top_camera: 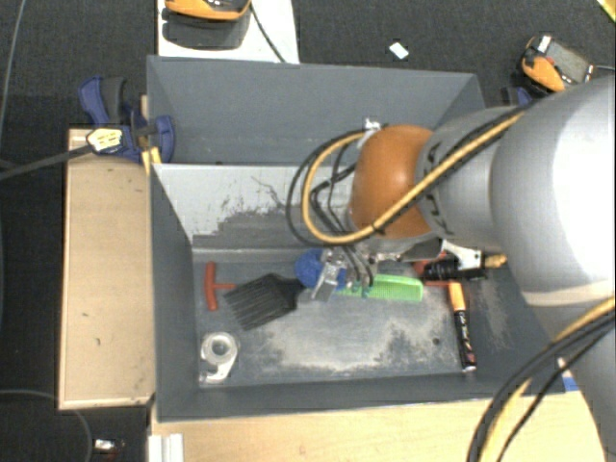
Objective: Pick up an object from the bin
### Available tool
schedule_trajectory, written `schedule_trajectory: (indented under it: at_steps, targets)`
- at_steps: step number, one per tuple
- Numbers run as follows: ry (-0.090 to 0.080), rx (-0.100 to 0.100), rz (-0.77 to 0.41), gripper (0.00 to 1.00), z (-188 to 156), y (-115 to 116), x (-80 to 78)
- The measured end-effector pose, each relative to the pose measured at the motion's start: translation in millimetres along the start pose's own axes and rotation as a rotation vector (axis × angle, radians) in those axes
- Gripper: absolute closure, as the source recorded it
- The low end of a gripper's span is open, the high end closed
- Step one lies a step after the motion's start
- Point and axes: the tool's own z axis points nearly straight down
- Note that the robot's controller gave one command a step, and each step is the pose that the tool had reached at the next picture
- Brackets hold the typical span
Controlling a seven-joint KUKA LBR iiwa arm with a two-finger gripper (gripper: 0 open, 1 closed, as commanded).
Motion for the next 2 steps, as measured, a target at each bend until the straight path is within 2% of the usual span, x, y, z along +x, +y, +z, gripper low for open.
schedule_trajectory:
  at_steps: [2]
  targets:
    - [0.002,0.002,-0.002,1.00,-11.3,-0.7,1.1]
